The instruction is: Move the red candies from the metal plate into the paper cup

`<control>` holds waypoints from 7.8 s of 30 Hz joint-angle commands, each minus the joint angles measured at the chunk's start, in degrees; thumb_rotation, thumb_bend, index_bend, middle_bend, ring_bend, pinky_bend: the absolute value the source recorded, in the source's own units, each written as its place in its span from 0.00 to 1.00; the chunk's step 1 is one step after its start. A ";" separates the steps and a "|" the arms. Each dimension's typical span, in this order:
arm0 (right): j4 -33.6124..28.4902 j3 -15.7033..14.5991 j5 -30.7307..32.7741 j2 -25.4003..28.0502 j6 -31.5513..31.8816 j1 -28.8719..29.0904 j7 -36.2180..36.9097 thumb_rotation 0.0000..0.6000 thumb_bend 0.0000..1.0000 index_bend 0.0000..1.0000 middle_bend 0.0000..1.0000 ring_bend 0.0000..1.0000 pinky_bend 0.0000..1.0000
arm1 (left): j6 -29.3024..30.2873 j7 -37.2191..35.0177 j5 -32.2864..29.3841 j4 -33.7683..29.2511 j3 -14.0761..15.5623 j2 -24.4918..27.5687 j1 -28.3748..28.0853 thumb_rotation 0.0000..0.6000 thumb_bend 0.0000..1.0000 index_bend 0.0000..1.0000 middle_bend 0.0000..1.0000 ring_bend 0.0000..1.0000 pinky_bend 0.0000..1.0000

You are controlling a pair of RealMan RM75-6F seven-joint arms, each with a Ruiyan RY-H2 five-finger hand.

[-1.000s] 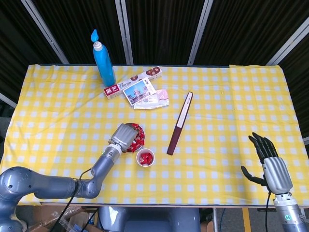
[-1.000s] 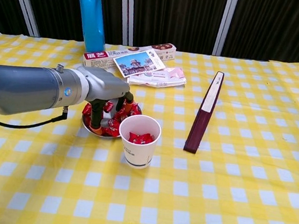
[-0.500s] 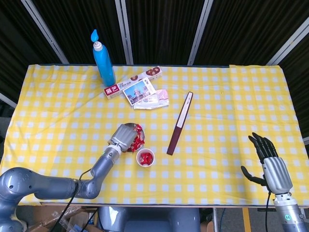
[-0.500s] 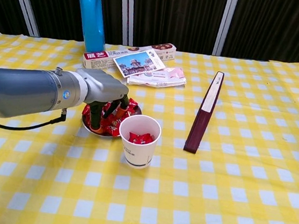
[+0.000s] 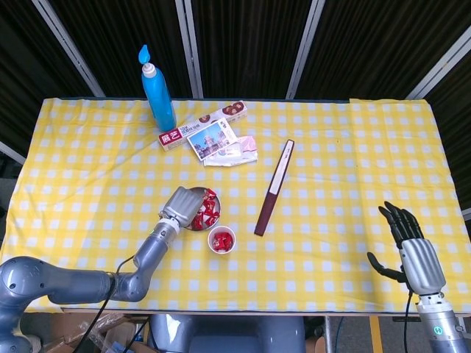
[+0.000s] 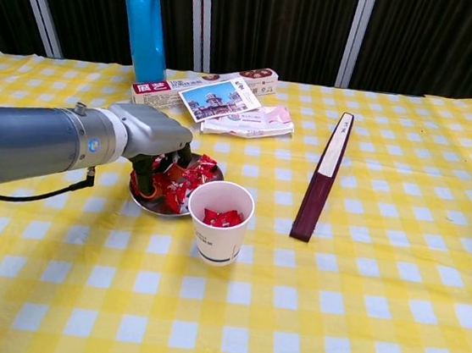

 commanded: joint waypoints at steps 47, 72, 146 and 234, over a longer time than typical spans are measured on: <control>0.48 0.41 -0.24 -0.38 1.06 -0.16 0.16 1.00 0.39 0.00 0.00 0.00 0.00 | -0.11 -3.48 12.82 -20.28 -3.75 7.54 -1.58 1.00 0.42 0.53 0.63 0.85 0.96; 0.59 0.37 -0.63 -0.46 1.42 -0.21 0.21 1.00 0.39 0.00 0.00 0.00 0.00 | 0.09 -4.28 12.13 -19.73 -2.51 7.15 -2.88 1.00 0.29 0.48 0.64 0.85 0.96; 0.09 0.23 -0.33 0.16 0.71 0.07 1.57 1.00 0.39 0.00 0.00 0.00 0.00 | -0.11 -1.80 2.96 -1.96 -2.06 0.41 0.01 1.00 0.19 0.27 0.25 0.84 0.96; 0.22 0.18 -0.42 -0.15 0.83 0.01 0.85 1.00 0.39 0.00 0.00 0.00 0.00 | 4.72 -4.69 10.75 -15.17 -6.98 9.94 3.03 1.00 0.44 0.55 0.62 0.85 0.96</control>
